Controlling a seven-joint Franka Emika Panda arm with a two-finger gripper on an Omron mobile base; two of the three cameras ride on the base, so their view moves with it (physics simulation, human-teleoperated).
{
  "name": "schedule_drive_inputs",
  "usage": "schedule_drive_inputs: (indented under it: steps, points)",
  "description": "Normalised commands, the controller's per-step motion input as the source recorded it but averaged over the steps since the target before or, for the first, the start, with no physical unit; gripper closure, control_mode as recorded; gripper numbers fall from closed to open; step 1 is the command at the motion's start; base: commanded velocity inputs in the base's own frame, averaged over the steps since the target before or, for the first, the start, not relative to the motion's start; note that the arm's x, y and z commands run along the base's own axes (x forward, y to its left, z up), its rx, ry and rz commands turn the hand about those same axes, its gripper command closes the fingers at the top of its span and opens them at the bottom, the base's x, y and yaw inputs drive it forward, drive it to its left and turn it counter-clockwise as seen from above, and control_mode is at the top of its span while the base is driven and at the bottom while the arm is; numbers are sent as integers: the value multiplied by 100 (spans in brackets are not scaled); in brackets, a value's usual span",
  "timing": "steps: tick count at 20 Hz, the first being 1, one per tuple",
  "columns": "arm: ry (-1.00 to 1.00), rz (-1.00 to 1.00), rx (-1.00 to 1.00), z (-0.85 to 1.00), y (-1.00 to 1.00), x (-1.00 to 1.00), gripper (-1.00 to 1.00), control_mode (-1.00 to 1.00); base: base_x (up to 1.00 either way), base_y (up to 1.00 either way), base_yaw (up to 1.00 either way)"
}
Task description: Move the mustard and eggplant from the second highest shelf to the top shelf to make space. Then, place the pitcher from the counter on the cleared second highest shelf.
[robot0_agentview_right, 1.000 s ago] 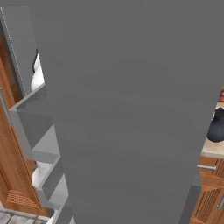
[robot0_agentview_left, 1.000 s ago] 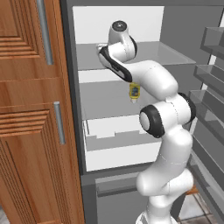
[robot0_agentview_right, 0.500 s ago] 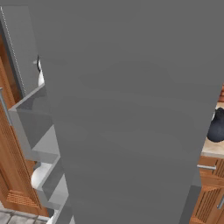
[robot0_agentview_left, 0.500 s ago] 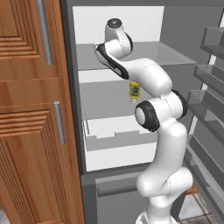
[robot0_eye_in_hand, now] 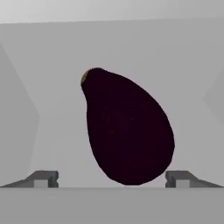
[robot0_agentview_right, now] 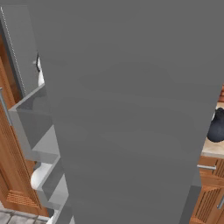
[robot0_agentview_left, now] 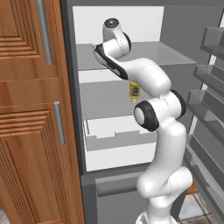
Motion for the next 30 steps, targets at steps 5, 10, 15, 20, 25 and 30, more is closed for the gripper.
schedule_drive_inputs:
  steps: [5, 10, 15, 20, 25, 30]
  points:
    - [-7, 0, -2, -38, -6, 0, -100, -100, 0, 0, 0]
    - [-17, 1, -3, -48, -1, -1, -100, -100, 0, 0, 0]
    - [-25, 2, -2, -48, -1, -16, -100, -100, 0, 0, 0]
    - [-23, 1, 0, -14, -8, -49, -100, -100, 0, 0, 0]
    - [-11, 2, 0, 0, -7, -92, -100, -100, 0, 0, 0]
    - [0, 2, 0, 5, 0, -100, -100, -100, 0, 0, 0]
